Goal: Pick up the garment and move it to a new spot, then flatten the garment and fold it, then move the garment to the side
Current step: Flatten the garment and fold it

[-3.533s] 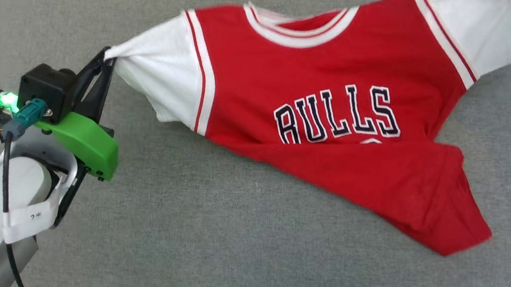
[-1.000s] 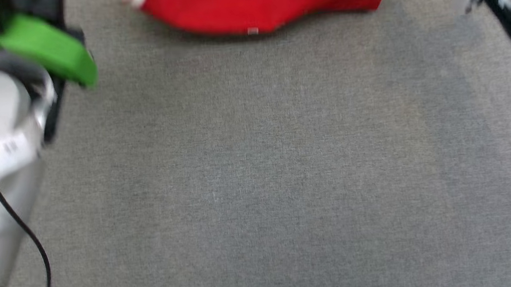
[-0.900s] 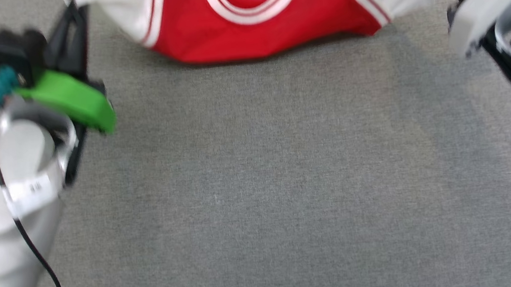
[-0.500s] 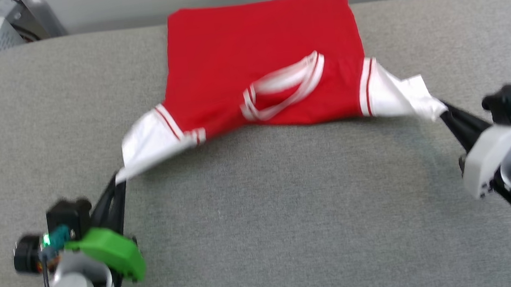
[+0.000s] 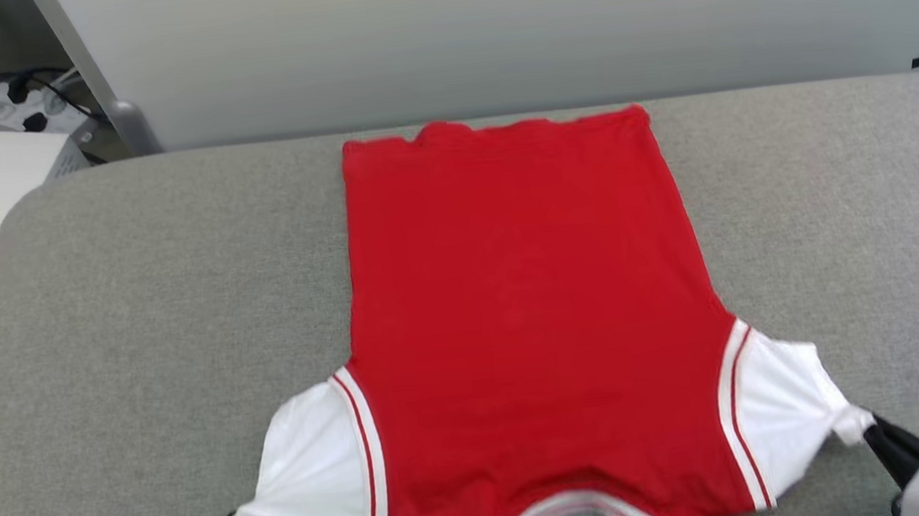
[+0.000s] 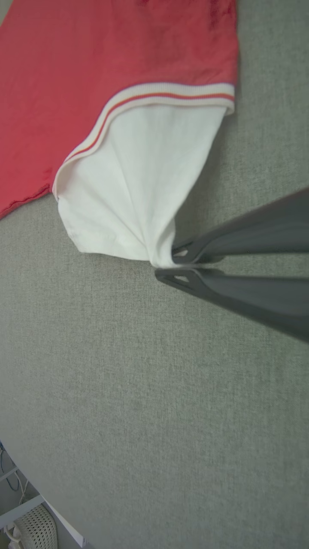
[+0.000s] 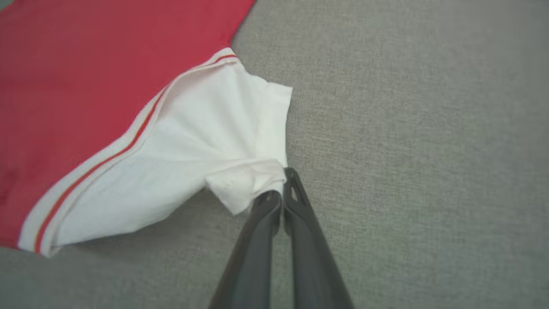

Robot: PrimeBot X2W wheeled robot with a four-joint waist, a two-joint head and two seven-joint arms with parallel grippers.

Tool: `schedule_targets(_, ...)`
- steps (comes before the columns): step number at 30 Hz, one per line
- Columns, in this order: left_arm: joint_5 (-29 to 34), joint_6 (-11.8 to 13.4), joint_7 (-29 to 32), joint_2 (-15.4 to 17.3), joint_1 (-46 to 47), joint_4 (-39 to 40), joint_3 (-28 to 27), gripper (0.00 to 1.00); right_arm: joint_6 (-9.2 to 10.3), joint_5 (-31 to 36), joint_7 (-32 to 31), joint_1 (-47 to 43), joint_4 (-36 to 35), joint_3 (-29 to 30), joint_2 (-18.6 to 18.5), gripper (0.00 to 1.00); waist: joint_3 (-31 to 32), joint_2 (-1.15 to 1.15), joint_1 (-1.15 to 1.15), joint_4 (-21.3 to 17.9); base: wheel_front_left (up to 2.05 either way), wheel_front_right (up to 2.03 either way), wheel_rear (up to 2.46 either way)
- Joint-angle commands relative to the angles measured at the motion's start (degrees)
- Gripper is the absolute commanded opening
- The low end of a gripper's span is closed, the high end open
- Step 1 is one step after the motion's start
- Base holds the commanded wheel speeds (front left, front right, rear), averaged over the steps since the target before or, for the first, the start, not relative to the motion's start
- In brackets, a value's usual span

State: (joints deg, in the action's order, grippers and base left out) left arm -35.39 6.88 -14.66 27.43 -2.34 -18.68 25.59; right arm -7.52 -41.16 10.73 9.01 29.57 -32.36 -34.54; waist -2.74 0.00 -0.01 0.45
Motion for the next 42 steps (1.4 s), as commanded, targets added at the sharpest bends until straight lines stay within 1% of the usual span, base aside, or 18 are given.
schedule_targets(1, -0.5, 0.4, -0.3, -0.1, -1.9, 0.2, -0.4, 0.00, 0.03, -0.4, 0.4, -2.1, -0.4, 1.1, -0.2, 0.00, 1.2, 0.00, 0.01, 0.6, 0.00, 0.00, 0.00)
schedule_targets(7, -0.5, 0.8, -0.3, -0.2, -5.7, 1.4, -1.1, 0.00, 0.03, 1.2, -0.3, -11.0, -3.4, 6.1, -0.2, 0.00, 1.5, 0.00, 0.01, 1.6, 0.00, 0.00, 0.00)
schedule_targets(12, 0.4, 0.5, -0.3, -0.9, -5.6, 1.9, -0.7, 0.00, 0.03, 3.3, -1.6, -13.9, -5.7, 12.0, 1.5, 0.00, 1.2, 0.00, 0.01, 1.9, 0.00, 0.00, 0.00)
schedule_targets(13, 0.8, 0.2, -0.3, -1.0, -5.2, 2.0, -0.3, 0.00, 0.03, 3.8, -1.8, -13.9, -6.1, 13.7, 2.2, 0.37, 1.1, 0.00, 0.01, 2.0, 0.00, 0.00, 0.00)
schedule_targets(14, 1.2, 0.1, -0.3, -1.1, -4.7, 2.1, -0.1, 0.00, 0.03, 4.6, -2.0, -13.8, -6.5, 14.8, 2.6, 1.00, 0.9, 0.00, 0.01, 2.1, 0.00, 0.00, 0.00)
schedule_targets(18, 2.5, -0.5, -0.3, -1.7, -2.1, 2.6, 0.5, 0.00, 0.03, 7.5, -2.3, -11.9, -10.1, 20.8, 4.0, 1.00, -0.1, 0.00, 0.01, 2.6, 0.00, 0.00, 0.00)
schedule_targets(22, 3.9, -0.2, -0.3, -2.5, -0.3, 4.1, -0.2, 0.00, 0.03, 10.9, -3.9, -8.4, -16.5, 26.8, 3.5, 1.00, -1.7, 0.00, 0.01, 3.2, 0.00, 0.00, 0.00)
schedule_targets(26, 6.0, -0.2, -0.3, -3.4, 1.7, 6.9, -0.9, 0.00, 0.03, 12.5, -8.0, -2.2, -23.9, 32.7, 2.6, 1.00, -4.8, 0.00, 0.01, 5.0, 0.00, 0.00, 0.00)
schedule_targets(28, 7.2, -0.2, -0.3, -3.9, 2.7, 8.4, -1.3, 0.00, 0.03, 12.8, -11.6, 1.6, -27.6, 34.4, 1.7, 1.00, -6.8, 0.00, 0.01, 6.1, 0.00, 0.00, 0.00)
schedule_targets(31, 8.8, -0.4, -0.3, -5.1, 4.6, 10.7, -1.8, 0.00, 0.03, 12.4, -19.1, 8.1, -31.1, 35.4, 0.9, 1.00, -10.7, 0.00, 0.01, 8.1, 0.00, 0.00, 0.00)
schedule_targets(33, 10.0, -0.7, -0.3, -6.2, 5.8, 12.2, -2.3, 0.00, 0.03, 11.5, -27.0, 14.0, -31.5, 33.8, 0.6, 1.00, -13.4, 0.00, 0.01, 9.5, 0.00, 0.00, 0.00)
schedule_targets(34, 10.5, -0.8, -0.3, -6.6, 6.1, 12.7, -2.4, 0.00, 0.03, 10.9, -30.0, 16.6, -31.3, 33.1, 0.5, 1.00, -14.5, 0.00, 0.01, 10.1, 0.00, 0.00, 0.00)
schedule_targets(36, 11.5, -1.2, -0.3, -7.7, 7.1, 13.7, -2.7, 0.00, 0.03, 10.0, -36.6, 22.6, -29.4, 31.7, -0.2, 1.00, -16.9, 0.00, 0.01, 11.4, 0.00, 0.00, 0.00)
schedule_targets(39, 13.0, -2.2, -0.3, -9.4, 8.7, 14.7, -3.0, 0.00, 0.03, 8.3, -47.9, 31.2, -24.7, 28.8, -1.2, 1.00, -19.9, 0.00, 0.01, 13.3, 0.00, 0.00, 0.00)
schedule_targets(42, 14.2, -3.1, -0.3, -10.9, 10.1, 15.3, -3.4, 0.00, 0.03, 7.0, -59.4, 37.9, -19.9, 25.8, -2.3, 1.00, -22.6, 0.00, 0.01, 15.0, 0.00, 0.00, 0.00)
